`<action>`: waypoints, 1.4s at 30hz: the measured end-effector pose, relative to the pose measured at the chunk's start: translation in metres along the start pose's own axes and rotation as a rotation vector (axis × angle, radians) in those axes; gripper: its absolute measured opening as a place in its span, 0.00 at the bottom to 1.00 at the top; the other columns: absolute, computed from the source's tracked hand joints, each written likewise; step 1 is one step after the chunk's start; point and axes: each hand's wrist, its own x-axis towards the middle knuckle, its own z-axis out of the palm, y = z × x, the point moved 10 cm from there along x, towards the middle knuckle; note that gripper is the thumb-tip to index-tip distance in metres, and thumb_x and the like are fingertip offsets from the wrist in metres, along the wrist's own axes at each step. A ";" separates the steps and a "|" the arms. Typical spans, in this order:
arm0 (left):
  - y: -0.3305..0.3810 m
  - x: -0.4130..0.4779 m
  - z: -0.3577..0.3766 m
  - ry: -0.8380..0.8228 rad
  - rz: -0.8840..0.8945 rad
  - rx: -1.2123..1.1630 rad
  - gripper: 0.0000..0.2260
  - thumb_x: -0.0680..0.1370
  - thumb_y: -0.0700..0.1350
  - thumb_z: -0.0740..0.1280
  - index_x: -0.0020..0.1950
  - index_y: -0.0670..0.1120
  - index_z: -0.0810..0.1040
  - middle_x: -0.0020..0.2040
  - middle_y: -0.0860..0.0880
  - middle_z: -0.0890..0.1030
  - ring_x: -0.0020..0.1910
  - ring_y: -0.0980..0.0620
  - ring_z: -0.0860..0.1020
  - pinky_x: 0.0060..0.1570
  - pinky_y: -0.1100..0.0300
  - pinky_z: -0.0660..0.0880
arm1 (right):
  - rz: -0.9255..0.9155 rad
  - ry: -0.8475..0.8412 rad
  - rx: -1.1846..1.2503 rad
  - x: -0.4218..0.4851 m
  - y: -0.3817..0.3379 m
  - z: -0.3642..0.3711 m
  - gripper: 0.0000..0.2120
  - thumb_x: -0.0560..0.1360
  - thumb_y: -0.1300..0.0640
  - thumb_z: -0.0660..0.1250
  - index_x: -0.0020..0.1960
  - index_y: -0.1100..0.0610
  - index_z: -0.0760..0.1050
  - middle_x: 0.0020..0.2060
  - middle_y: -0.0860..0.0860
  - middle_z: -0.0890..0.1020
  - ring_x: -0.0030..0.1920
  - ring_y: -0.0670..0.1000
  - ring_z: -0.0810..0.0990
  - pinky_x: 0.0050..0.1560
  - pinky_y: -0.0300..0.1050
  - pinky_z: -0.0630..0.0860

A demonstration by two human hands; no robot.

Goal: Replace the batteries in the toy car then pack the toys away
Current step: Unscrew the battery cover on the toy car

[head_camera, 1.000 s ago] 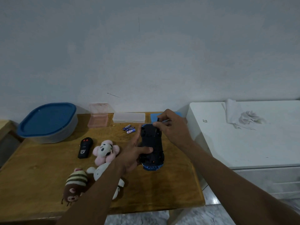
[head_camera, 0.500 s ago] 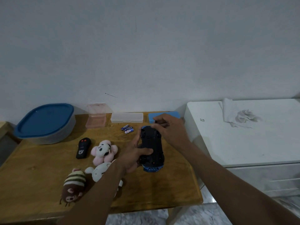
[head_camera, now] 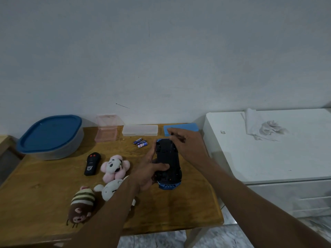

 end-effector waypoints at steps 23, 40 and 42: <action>-0.004 0.000 0.002 0.006 -0.020 -0.031 0.43 0.74 0.27 0.64 0.74 0.67 0.57 0.62 0.45 0.80 0.61 0.39 0.77 0.60 0.40 0.74 | -0.015 -0.008 -0.039 0.001 -0.008 0.001 0.11 0.75 0.62 0.69 0.56 0.58 0.81 0.50 0.51 0.85 0.49 0.46 0.82 0.54 0.39 0.79; -0.006 -0.003 0.002 0.005 -0.024 -0.026 0.42 0.74 0.27 0.64 0.74 0.67 0.57 0.63 0.46 0.79 0.62 0.38 0.77 0.61 0.37 0.72 | 0.098 -0.009 -0.012 0.000 0.001 0.002 0.14 0.75 0.64 0.68 0.59 0.54 0.80 0.49 0.48 0.83 0.49 0.43 0.80 0.53 0.32 0.77; -0.006 -0.002 0.002 0.005 -0.026 -0.025 0.42 0.75 0.27 0.64 0.74 0.67 0.57 0.64 0.46 0.79 0.62 0.38 0.77 0.61 0.37 0.72 | 0.084 -0.031 -0.026 -0.001 -0.001 0.005 0.12 0.75 0.62 0.68 0.58 0.54 0.80 0.50 0.48 0.83 0.48 0.42 0.80 0.49 0.29 0.76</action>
